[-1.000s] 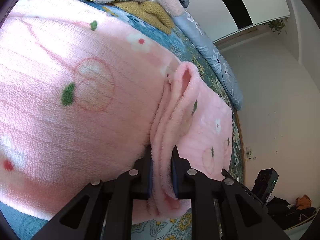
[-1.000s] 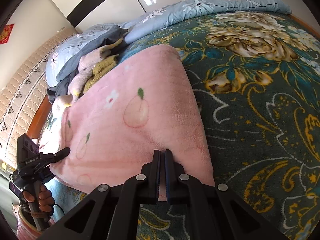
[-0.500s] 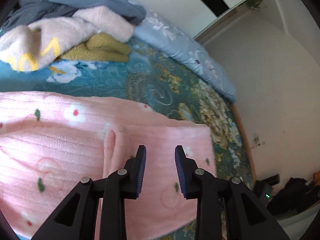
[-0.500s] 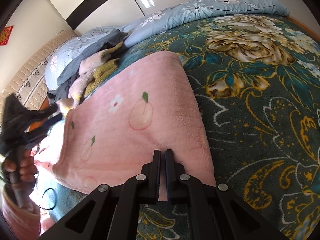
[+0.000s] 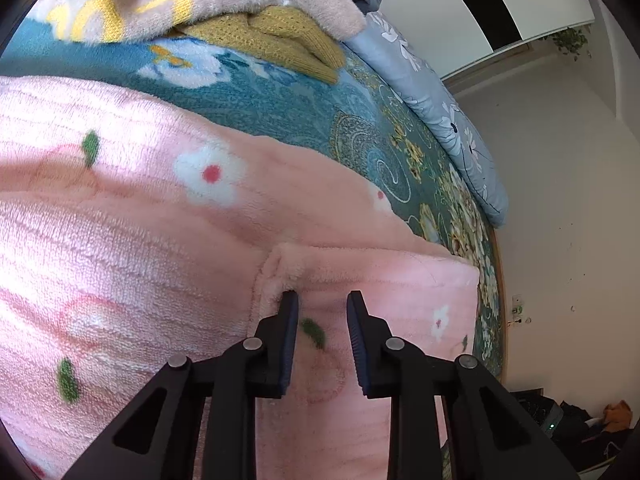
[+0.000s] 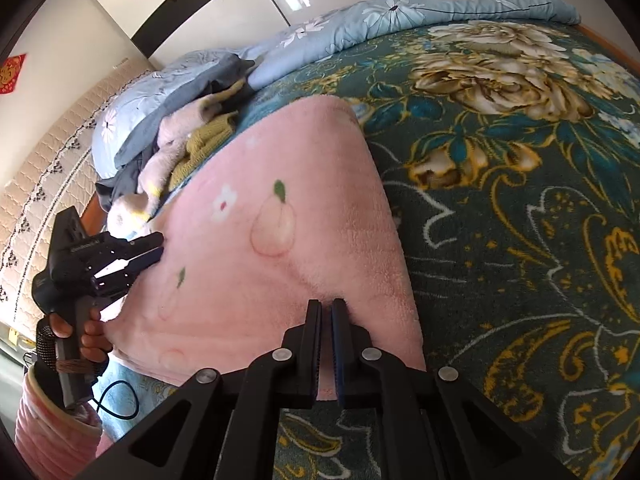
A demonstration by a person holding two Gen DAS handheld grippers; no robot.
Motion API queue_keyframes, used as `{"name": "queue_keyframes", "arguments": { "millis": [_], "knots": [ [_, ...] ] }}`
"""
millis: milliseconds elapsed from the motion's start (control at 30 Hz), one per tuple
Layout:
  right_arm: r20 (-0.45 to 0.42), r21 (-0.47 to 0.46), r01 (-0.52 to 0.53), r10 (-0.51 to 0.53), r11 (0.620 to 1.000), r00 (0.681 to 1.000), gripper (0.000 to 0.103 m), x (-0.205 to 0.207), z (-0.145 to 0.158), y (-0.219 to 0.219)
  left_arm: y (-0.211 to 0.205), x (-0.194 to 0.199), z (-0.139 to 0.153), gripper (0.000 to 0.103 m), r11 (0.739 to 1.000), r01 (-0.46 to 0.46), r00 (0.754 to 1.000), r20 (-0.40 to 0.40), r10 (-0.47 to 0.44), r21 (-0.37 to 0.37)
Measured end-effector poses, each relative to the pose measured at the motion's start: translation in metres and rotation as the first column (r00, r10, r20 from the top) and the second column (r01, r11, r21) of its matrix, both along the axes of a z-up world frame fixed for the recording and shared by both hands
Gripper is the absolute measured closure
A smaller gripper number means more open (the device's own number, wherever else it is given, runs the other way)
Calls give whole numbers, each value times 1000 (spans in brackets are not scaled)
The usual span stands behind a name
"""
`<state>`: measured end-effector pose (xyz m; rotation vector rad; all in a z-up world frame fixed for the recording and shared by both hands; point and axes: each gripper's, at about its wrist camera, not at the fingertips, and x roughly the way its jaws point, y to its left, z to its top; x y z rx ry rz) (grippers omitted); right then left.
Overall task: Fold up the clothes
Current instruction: 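Release the pink garment from the left tool and smooth it with the right tool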
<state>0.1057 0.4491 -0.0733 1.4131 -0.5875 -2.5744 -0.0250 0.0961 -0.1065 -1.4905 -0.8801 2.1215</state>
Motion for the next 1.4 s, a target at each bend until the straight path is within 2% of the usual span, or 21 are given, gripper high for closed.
{"name": "queue_keyframes", "arguments": {
  "millis": [100,267,400,467,500,533,600,700,833,933,1100,1167,1400],
  "knots": [
    [-5,-21,23,-23,1000,1000,97,3,5,2,-9,12,13,77,999,-10,1000,-15,10,47],
    [-119,-28,23,-26,999,993,92,16,37,-4,-44,61,54,66,984,9,983,-182,23,175],
    [-124,-41,9,-14,999,992,92,14,40,-18,-97,103,82,63,988,-64,954,-282,102,141],
    [-101,-28,2,-5,1000,995,92,9,37,-30,-130,124,91,55,986,-142,927,-338,163,86],
    [-90,-24,-5,3,1000,996,92,7,35,-37,-149,132,90,48,978,-193,915,-346,208,75],
    [-82,-22,-12,10,1000,997,92,4,33,-44,-168,139,89,47,967,-244,901,-352,253,69],
    [-76,-24,-25,23,999,997,92,1,33,-55,-209,149,75,47,932,-353,879,-311,362,86],
    [-104,-28,-50,47,998,993,92,-2,39,-73,-252,162,47,47,882,-460,847,-247,471,103],
    [-156,-12,-78,75,997,985,92,-4,51,-95,-274,160,18,44,861,-494,846,-161,508,122],
    [-144,-2,-90,89,996,986,92,-9,47,-108,-289,157,0,43,827,-545,825,-89,558,138],
    [-85,25,-104,106,994,991,92,-17,28,-116,-308,147,-25,39,753,-598,786,15,619,275],
    [-68,23,-94,95,995,993,92,-19,23,-112,-312,144,-34,38,726,-607,777,50,627,323],
    [-41,10,-67,67,998,997,92,-22,18,-103,-310,135,-35,37,697,-640,747,50,663,325]
  ]
}}
